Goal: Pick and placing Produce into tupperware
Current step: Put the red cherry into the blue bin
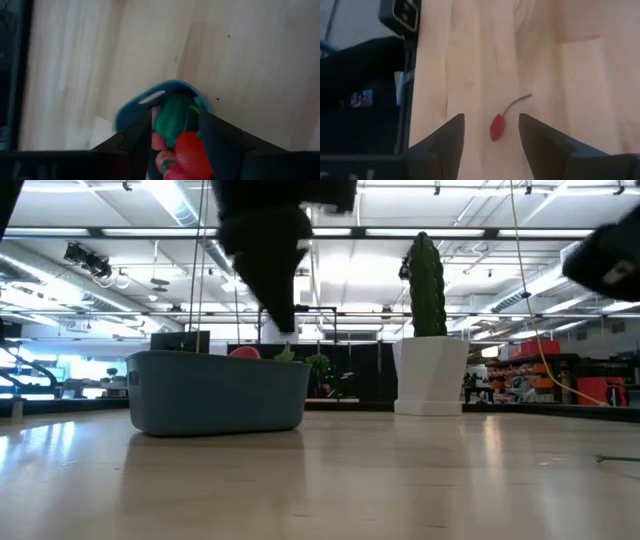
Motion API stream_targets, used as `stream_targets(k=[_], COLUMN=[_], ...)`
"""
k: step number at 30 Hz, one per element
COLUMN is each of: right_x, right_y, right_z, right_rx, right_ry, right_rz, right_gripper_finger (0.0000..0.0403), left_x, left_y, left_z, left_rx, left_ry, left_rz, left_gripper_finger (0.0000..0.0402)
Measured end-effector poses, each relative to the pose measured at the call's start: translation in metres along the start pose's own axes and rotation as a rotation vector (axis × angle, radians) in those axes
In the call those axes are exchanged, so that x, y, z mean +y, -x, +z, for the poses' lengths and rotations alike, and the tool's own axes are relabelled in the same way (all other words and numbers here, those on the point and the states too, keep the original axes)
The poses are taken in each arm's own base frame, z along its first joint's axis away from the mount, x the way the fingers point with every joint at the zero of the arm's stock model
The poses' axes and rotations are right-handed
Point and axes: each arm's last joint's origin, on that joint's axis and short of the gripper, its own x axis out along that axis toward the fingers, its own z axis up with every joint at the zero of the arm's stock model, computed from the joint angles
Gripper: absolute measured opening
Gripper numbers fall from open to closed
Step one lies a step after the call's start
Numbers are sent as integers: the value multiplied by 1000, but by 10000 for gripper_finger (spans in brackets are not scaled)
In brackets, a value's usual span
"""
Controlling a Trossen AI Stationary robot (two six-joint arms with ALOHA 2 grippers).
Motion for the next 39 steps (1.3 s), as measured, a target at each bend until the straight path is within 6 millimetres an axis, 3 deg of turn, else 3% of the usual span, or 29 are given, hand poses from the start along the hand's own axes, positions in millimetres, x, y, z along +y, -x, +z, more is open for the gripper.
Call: stream_targets(k=[10, 16, 20, 25, 32, 39], right_x=[-8, -8, -8, -9, -6, -12], right_y=[-58, -73, -72, -72, -71, -59], right_z=[-19, -23, -23, -24, -26, -8], right_rx=[107, 109, 103, 108, 74, -3], right_ry=[-19, -66, -105, -98, -57, 28], right_rz=[-89, -94, -96, -101, -126, -130], right_gripper_finger=[240, 229, 198, 124, 24, 23], left_x=[19, 34, 47, 69, 106, 147], left_y=[54, 76, 94, 126, 165, 206], left_z=[38, 54, 64, 73, 65, 45], left_rx=[-129, -225, -287, -375, -470, -552], left_ry=[36, -12, -36, -31, -45, 39], left_rz=[-66, -18, -3, 80, 242, 318], left_gripper_finger=[172, 171, 171, 170, 145, 106])
